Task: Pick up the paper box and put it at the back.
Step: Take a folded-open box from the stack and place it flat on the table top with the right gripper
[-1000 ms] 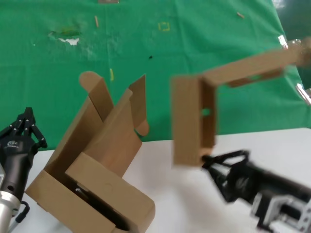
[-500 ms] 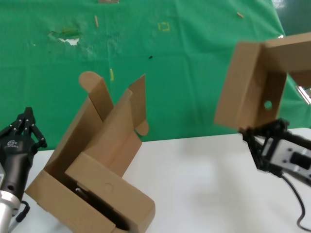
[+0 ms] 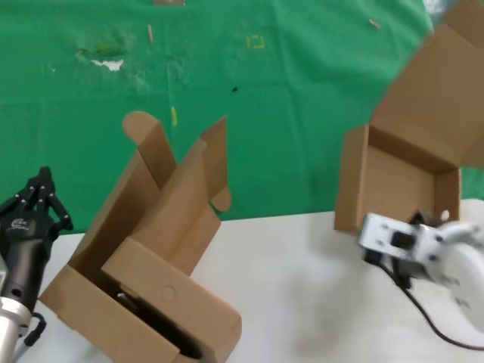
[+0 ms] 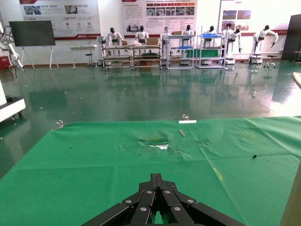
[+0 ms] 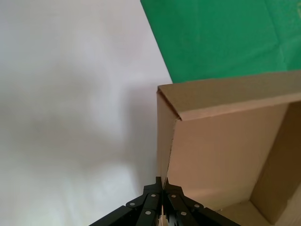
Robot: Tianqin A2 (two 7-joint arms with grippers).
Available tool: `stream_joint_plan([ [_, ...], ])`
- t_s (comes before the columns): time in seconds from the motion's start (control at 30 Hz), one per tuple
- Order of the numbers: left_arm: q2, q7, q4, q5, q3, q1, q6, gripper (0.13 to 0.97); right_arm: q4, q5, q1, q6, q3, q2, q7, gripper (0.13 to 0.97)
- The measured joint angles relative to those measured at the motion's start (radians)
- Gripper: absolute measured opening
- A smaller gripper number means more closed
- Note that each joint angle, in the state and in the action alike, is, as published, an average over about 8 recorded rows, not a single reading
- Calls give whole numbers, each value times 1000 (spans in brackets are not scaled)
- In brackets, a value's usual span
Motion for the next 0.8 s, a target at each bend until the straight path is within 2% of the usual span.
stream_joint_plan([
  [0.33, 0, 0, 0, 0, 0, 0, 0, 140, -277, -183, 214, 30, -211, -145, -45, 138],
  [0.57, 0, 0, 0, 0, 0, 0, 0, 140, -498, -220, 319, 86, -325, -227, -110, 137],
  [0.8, 0, 0, 0, 0, 0, 0, 0, 140, -643, -239, 386, 130, -368, -278, -100, 136],
])
